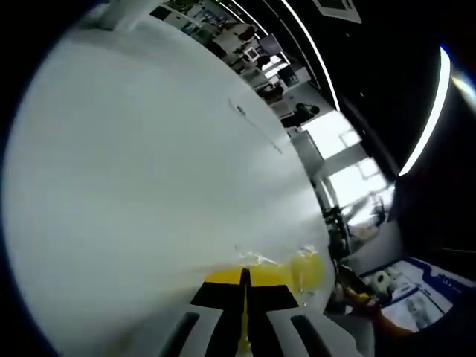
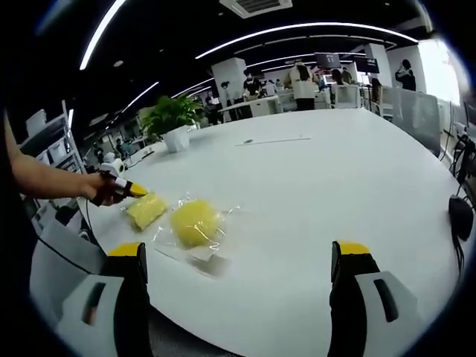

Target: Compare the silicone blocks by pressing each to a similar depth, holding the contact briefly, and releasing to observe deformation and rebound differences across the visible hardness samples.

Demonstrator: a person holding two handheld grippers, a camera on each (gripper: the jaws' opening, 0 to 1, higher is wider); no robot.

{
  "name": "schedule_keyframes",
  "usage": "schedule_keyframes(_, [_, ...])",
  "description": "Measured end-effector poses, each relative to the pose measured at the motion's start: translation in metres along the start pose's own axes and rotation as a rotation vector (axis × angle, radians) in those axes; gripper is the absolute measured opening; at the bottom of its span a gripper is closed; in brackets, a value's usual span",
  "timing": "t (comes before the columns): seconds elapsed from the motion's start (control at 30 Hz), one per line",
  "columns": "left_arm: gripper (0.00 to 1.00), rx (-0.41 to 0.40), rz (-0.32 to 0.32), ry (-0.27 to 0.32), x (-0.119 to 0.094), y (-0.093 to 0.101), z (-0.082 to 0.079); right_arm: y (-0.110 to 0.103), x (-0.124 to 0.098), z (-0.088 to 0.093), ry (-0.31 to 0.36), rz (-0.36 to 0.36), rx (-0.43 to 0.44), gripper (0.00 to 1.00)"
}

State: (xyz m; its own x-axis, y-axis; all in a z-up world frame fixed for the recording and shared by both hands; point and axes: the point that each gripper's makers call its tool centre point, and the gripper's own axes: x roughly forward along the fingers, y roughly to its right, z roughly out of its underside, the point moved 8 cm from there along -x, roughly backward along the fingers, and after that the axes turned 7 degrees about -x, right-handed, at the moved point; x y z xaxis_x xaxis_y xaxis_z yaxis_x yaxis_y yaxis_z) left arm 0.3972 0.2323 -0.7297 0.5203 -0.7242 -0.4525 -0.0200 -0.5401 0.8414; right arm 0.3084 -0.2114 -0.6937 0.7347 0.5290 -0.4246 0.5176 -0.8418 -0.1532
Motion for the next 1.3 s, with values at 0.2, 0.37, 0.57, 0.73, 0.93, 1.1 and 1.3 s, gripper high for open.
schedule_keyframes(0.2, [0.00,0.069,0.026,0.008,-0.008,0.019,0.001,0.000,-0.004,0.005,0.007,-0.004,0.001,0.97])
schedule_keyframes(0.37, [0.00,0.067,0.053,0.018,-0.011,0.022,0.002,0.000,-0.006,0.005,0.004,-0.013,0.006,0.97])
schedule_keyframes(0.57, [0.00,0.020,0.055,0.069,-0.014,0.026,0.002,0.001,-0.009,0.004,-0.004,-0.028,-0.011,0.97])
schedule_keyframes(0.73, [0.00,0.043,0.085,0.052,-0.017,0.034,0.004,0.002,-0.011,0.000,0.009,-0.022,-0.007,0.97])
schedule_keyframes(0.93, [0.00,0.167,0.076,0.066,-0.022,0.041,0.003,-0.001,-0.008,0.003,-0.014,-0.037,-0.026,0.97])
schedule_keyframes(1.1, [0.00,0.159,0.109,0.077,-0.023,0.046,0.004,-0.003,-0.005,0.002,-0.020,-0.045,-0.030,0.97])
schedule_keyframes(1.3, [0.00,0.241,0.120,0.097,-0.027,0.065,0.007,-0.004,-0.003,-0.001,-0.008,-0.050,-0.016,0.96])
